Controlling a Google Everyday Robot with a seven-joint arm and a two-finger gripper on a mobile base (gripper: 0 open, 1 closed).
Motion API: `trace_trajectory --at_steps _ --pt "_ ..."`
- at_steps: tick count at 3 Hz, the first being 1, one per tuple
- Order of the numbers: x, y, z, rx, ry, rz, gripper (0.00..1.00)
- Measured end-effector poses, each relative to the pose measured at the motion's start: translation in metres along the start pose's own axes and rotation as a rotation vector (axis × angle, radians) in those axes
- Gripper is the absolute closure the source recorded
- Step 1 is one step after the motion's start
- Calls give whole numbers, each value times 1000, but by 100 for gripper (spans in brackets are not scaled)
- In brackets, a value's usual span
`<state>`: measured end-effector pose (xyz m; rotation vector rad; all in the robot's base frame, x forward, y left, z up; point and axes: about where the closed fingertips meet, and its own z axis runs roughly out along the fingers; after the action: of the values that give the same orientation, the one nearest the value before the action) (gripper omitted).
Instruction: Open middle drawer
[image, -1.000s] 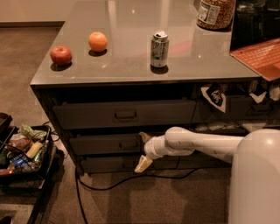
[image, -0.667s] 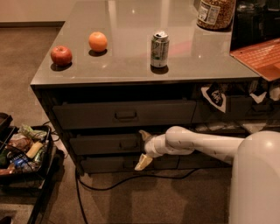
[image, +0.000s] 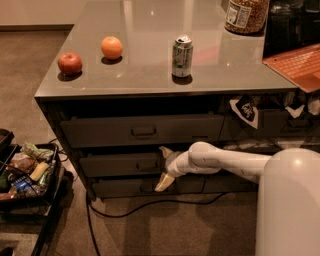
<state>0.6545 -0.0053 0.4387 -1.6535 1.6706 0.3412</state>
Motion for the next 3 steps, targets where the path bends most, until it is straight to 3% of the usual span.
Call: trace_trajectory --at_steps 3 --pt "39 -30 -8 26 50 43 0"
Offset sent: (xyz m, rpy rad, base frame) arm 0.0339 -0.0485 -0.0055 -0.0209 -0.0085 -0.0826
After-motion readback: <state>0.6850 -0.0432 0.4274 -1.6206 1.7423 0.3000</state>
